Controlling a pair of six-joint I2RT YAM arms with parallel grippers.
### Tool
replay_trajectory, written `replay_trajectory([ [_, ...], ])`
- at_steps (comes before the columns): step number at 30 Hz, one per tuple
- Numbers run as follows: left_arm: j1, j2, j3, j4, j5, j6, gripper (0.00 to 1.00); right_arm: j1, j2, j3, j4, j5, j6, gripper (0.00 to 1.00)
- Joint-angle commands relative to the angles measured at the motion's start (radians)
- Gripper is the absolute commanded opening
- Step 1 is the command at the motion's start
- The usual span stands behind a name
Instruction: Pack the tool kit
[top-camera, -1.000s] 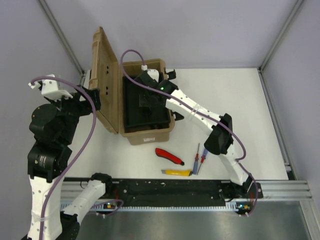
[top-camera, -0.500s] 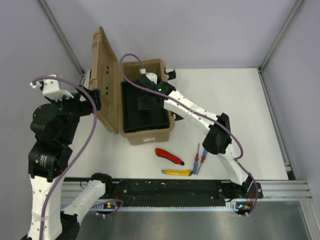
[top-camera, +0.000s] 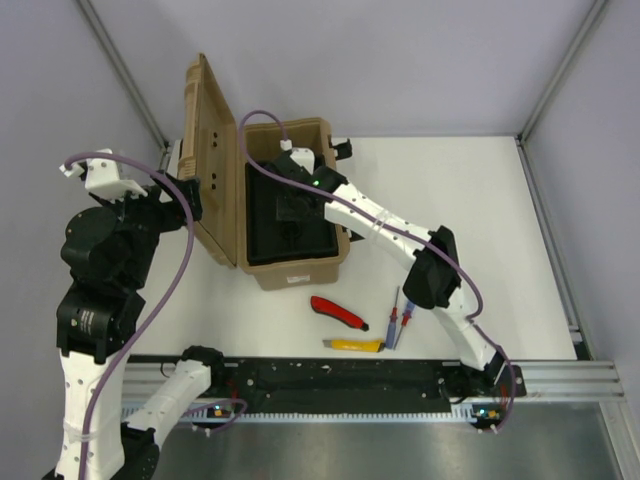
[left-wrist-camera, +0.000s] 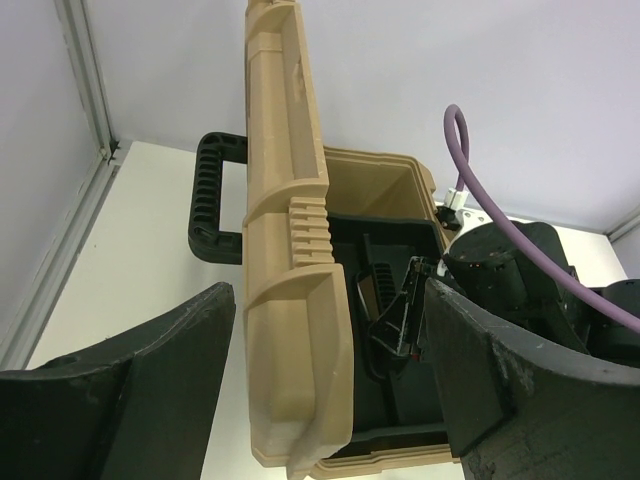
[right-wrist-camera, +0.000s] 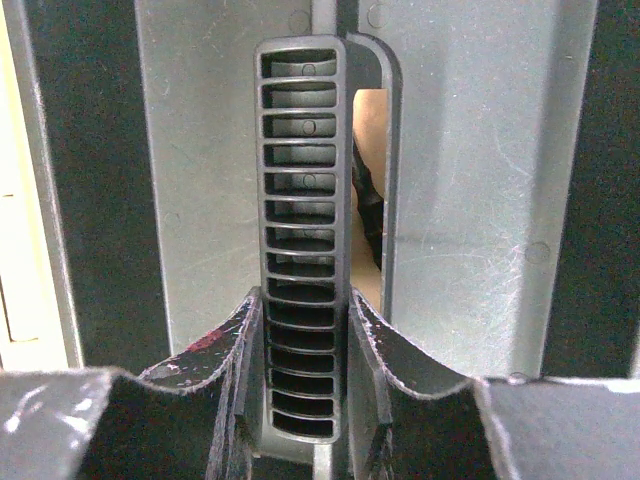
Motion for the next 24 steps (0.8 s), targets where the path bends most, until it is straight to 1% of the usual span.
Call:
replay_trajectory([
  [1,-0.004,0.002,-0.001,0.041,-0.012,0.012,0.80,0.002,0.006,-0.012,0.039,0.024,0.020,0.00],
  [7,-0.004,0.002,0.006,0.041,-0.015,0.010,0.80,0.002,-0.020,-0.041,0.039,0.015,0.022,0.01],
  [9,-0.004,0.000,0.006,0.042,-0.015,0.010,0.80,0.002,-0.026,-0.032,0.039,0.022,0.019,0.18],
  [11,-0.004,0.000,0.006,0.044,-0.015,0.012,0.80,0.002,-0.033,-0.019,0.041,0.036,0.015,0.32],
  [16,-0.004,0.002,0.017,0.044,-0.018,0.016,0.80,0.002,-0.046,0.017,0.039,0.057,-0.004,0.52],
  [19,-0.004,0.002,0.023,0.043,-0.020,0.018,0.80,0.002,-0.057,0.038,0.042,0.073,-0.034,0.57],
  [24,-0.004,-0.001,0.029,0.038,-0.023,0.021,0.80,0.000,-0.100,0.061,0.059,0.077,-0.096,0.59],
])
